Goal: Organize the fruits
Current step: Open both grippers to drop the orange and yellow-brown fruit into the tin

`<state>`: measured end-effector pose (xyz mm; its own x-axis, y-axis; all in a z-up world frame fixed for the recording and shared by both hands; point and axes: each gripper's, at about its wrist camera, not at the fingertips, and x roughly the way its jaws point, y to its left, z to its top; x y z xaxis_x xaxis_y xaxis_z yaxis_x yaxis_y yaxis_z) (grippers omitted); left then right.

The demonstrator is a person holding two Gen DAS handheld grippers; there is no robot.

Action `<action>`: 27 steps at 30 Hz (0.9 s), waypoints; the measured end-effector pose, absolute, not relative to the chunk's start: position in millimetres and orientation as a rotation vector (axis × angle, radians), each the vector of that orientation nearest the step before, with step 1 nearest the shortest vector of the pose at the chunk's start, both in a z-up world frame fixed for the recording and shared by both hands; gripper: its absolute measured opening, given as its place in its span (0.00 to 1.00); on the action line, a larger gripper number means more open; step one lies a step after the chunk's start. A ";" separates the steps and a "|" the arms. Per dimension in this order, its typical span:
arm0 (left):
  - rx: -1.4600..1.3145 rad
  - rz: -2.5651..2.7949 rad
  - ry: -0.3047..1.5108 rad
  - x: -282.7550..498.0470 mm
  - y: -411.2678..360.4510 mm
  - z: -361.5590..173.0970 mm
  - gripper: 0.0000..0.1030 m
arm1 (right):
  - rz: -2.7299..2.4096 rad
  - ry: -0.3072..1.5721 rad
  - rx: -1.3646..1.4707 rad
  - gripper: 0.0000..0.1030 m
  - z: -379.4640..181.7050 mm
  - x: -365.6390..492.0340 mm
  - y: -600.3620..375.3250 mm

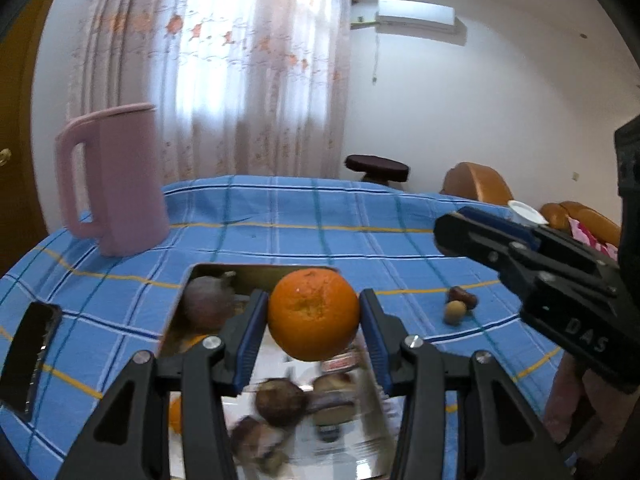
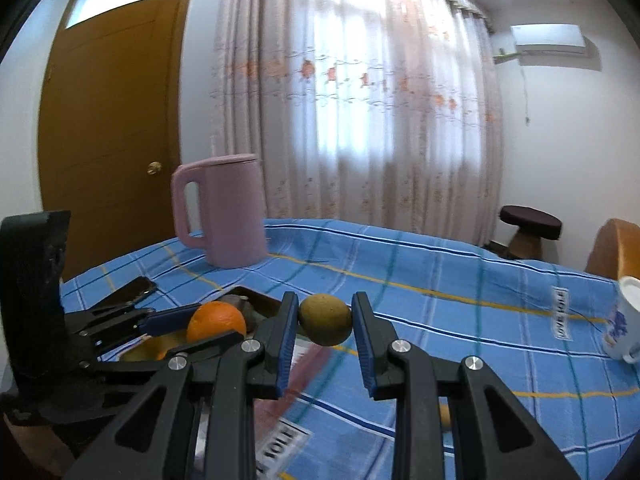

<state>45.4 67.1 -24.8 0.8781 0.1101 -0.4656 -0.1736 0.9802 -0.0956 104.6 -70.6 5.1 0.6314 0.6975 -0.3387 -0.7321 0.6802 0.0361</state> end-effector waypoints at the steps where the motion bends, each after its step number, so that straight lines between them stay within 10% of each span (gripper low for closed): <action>1: -0.140 0.164 0.487 44.8 74.4 -27.0 0.47 | 0.832 0.346 -0.117 0.28 4.7 103.3 -64.0; 27: -0.172 0.262 0.580 40.7 118.1 -49.4 0.52 | 0.955 0.536 -0.249 0.37 -45.0 100.7 6.2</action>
